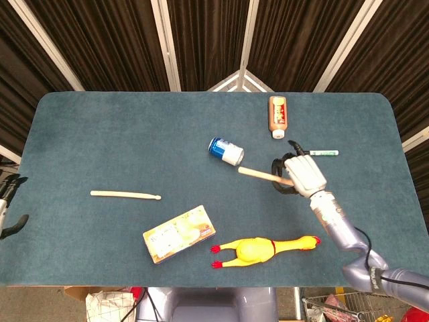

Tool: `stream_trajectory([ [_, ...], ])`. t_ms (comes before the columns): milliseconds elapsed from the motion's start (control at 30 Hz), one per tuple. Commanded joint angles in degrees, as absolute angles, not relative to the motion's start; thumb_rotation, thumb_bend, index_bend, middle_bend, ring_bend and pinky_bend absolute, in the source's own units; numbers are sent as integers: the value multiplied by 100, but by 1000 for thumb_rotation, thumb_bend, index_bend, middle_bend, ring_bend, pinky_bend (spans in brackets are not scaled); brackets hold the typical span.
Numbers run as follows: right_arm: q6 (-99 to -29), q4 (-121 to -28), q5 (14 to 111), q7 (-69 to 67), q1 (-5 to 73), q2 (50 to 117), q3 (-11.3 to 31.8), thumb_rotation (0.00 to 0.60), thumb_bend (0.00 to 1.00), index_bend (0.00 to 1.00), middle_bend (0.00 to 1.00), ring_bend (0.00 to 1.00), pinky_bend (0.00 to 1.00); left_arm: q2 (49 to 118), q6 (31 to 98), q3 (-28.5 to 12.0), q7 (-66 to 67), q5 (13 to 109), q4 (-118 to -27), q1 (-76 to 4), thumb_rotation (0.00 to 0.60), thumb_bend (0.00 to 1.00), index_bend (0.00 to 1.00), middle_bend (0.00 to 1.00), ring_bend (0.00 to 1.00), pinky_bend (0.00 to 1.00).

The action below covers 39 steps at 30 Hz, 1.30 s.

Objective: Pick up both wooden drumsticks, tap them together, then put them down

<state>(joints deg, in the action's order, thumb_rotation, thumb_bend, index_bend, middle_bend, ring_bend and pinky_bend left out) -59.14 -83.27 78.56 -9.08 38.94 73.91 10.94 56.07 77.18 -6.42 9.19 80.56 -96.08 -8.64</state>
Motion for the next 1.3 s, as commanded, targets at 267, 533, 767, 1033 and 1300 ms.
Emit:
stream_trajectory([
  [267, -5930, -8522, 7841, -1392, 3934, 6923, 1423, 600, 482, 658, 638, 383, 0, 5747, 5280, -988, 798, 6386, -9504, -2206, 600, 390, 248, 201, 0, 0],
  [533, -5965, -8565, 7819, -1546, 3911, 6857, 1471, 600, 482, 659, 640, 383, 0, 6766, 4922, -976, 1479, 5492, -8775, -2801, 600, 398, 319, 278, 0, 0],
  [767, -5981, -8553, 7766, -1490, 3901, 6853, 1485, 600, 482, 659, 641, 382, 0, 7638, 5000, -945, 1726, 5226, -8022, -3065, 600, 408, 387, 326, 0, 0],
  [1033, -6012, -8606, 7635, -1382, 3858, 6786, 1529, 600, 482, 659, 642, 383, 0, 8383, 5189, -986, 1779, 5207, -7318, -3238, 600, 444, 427, 373, 1, 0],
  [1300, -5979, -8615, 7550, -1276, 3830, 6733, 1523, 600, 483, 659, 641, 382, 0, 8807, 5256, -957, 1612, 5460, -7004, -3306, 600, 444, 444, 414, 18, 0],
])
